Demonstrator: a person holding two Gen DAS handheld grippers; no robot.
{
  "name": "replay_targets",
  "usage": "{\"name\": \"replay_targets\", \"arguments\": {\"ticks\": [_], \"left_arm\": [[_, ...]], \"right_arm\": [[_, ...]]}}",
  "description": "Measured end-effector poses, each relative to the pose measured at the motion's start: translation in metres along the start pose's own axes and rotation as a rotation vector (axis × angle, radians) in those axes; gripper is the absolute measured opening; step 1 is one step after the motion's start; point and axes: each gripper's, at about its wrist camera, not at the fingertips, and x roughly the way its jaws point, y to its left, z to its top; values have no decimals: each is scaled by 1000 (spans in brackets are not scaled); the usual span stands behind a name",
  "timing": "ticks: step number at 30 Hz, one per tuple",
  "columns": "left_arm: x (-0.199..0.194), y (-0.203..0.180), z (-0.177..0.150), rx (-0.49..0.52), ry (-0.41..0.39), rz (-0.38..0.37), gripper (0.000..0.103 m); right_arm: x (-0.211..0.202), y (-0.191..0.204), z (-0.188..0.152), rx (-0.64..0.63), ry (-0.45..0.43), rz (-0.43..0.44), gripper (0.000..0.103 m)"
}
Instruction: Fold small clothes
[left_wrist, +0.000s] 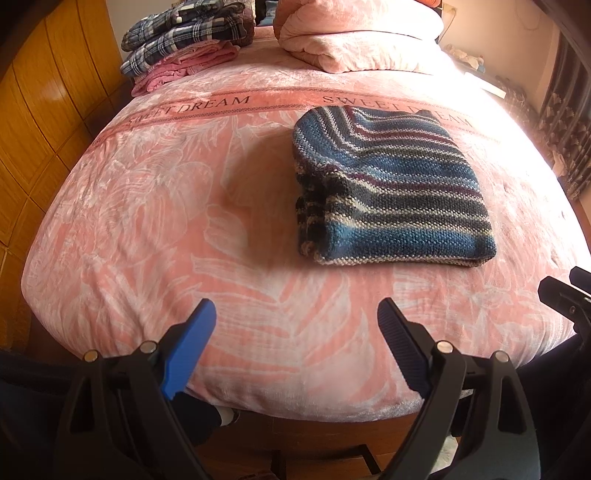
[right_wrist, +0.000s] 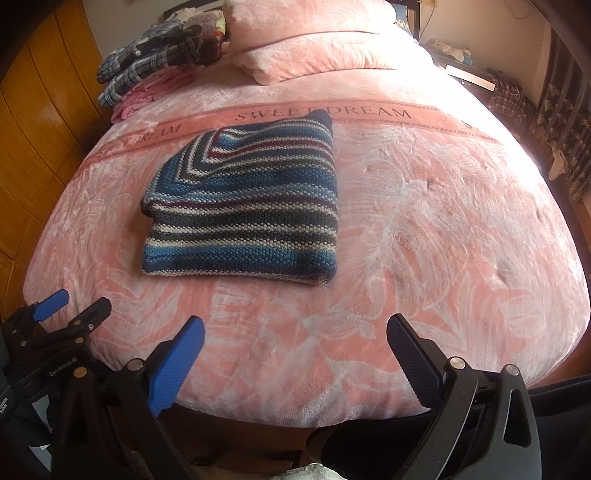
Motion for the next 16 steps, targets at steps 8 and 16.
{"name": "replay_targets", "arguments": {"ticks": [8,16], "left_arm": [[2,-2,2,9,-1,5,89],[2,-5,2,18,-4,-5,89]], "right_arm": [[0,-8,5,27,-18,-27,99],[-1,-8,7,18,-27,-75,99]]}}
